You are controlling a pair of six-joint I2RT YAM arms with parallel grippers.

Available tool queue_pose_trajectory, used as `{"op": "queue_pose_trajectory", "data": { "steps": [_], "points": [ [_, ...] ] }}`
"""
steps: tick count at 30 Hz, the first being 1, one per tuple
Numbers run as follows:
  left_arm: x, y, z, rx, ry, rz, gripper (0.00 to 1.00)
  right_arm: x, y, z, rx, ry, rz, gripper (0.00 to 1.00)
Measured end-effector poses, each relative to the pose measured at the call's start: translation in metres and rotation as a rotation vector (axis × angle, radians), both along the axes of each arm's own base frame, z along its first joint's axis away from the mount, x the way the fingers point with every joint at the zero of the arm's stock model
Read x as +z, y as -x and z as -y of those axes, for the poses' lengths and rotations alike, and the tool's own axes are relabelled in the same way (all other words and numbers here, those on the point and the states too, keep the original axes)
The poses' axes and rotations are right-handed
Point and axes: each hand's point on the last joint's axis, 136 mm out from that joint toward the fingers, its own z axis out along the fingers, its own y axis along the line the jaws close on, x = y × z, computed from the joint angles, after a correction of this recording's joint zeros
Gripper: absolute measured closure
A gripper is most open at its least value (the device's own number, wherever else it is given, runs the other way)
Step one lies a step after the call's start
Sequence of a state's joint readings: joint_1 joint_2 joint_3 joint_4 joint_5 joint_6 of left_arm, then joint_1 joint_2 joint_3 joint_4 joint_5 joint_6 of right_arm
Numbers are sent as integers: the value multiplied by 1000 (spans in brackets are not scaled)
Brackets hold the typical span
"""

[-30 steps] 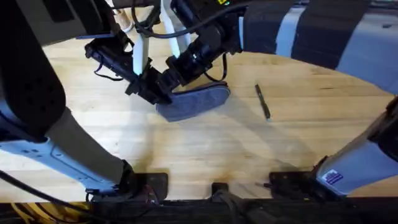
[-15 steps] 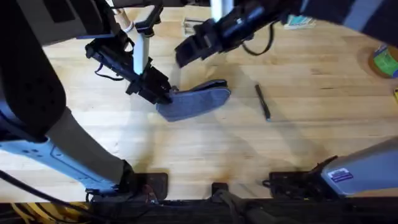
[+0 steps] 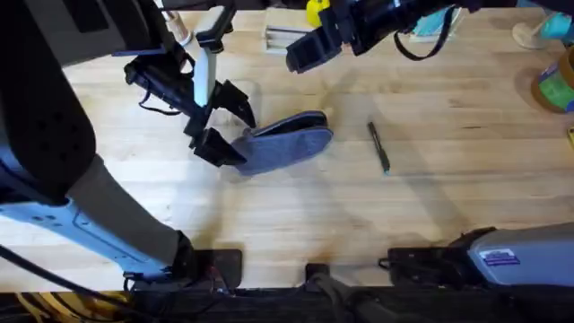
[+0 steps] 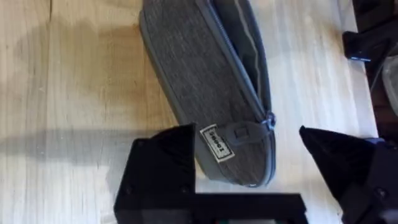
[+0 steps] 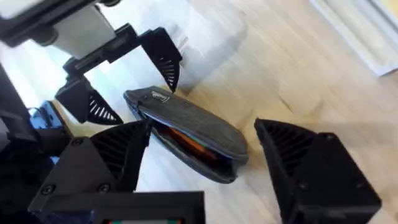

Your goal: Unzip the bag, pick up the pens from the table one at a time and place them inside, then zip the bag closed.

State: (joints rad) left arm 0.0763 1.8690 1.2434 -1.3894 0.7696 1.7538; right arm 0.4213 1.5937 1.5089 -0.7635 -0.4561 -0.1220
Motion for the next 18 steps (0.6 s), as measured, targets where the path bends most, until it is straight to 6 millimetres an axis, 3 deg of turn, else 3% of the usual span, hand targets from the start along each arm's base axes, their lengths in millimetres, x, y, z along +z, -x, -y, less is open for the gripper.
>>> {"op": "queue_pose_trajectory", "data": {
  "steps": [4, 9, 12, 18],
  "points": [
    [1, 2, -1, -3, -6, -10, 4, 6, 3, -1, 51, 14, 59, 9],
    [18, 9, -12, -17, -59, -57, 4, 13, 9, -5, 117, 42, 134, 9],
    [41, 8, -25, 0, -101, -3, 4, 19, 15, -10, 153, 53, 174, 9],
    [108, 14, -49, 66, -190, 222, 5, 19, 27, -24, 251, 90, 241, 9]
  ]
}}
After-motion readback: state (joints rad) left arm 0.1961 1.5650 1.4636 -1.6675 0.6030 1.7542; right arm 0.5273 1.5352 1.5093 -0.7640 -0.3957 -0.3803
